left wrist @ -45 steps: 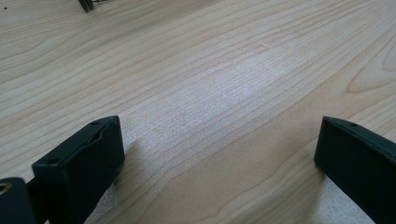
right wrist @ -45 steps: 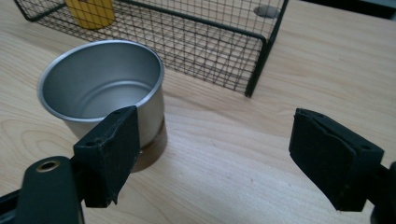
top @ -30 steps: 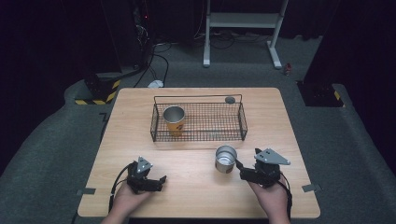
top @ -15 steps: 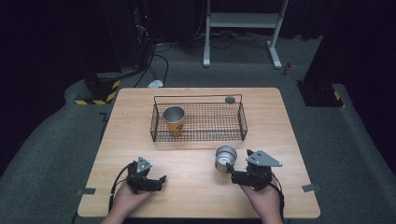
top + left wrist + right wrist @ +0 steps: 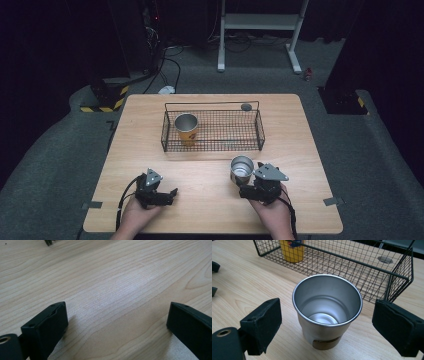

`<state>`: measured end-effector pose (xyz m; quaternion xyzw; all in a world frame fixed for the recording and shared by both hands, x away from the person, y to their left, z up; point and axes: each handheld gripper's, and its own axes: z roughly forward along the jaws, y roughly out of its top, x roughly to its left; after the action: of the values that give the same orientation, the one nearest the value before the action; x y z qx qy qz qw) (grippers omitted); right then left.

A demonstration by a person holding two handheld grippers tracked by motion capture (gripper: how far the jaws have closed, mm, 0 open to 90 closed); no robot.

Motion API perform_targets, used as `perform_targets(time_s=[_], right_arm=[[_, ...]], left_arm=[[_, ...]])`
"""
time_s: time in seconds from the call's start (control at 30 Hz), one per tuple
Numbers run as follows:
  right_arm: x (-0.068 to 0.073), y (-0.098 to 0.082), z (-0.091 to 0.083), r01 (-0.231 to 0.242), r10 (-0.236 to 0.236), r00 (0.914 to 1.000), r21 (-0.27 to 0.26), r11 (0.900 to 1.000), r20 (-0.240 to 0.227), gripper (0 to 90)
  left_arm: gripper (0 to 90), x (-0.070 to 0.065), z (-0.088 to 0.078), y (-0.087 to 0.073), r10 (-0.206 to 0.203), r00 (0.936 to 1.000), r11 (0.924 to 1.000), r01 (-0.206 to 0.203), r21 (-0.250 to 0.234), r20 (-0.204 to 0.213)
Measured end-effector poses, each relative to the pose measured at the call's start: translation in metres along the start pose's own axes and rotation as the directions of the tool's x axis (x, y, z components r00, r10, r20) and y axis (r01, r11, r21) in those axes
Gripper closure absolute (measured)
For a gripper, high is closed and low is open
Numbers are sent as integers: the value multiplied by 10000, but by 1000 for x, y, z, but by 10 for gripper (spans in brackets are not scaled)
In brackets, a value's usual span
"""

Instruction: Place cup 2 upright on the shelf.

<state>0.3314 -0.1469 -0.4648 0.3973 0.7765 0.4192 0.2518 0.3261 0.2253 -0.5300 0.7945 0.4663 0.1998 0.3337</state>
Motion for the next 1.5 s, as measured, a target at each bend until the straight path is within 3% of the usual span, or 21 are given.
perform_targets(time_s=[0.57, 0.9, 1.3, 1.5], right_arm=[[1, -16, 17, -281, 290, 9995, 674, 9973, -123, 91], [-4, -16, 24, -618, 629, 9978, 472, 9970, -211, 91], [-1, -14, 37, -595, 597, 9982, 275, 9979, -72, 91], [-4, -14, 41, -775, 782, 9965, 229, 9967, -292, 91]], left_arm=[[38, -1, 0, 0, -27, 10000, 10000, 27, -4, -6], [40, -1, -1, -1, -48, 10000, 10000, 48, -22, -10], [40, -1, -1, -1, -19, 10000, 10000, 19, -10, 12], [40, -1, -1, -1, -18, 10000, 10000, 18, -12, 14]])
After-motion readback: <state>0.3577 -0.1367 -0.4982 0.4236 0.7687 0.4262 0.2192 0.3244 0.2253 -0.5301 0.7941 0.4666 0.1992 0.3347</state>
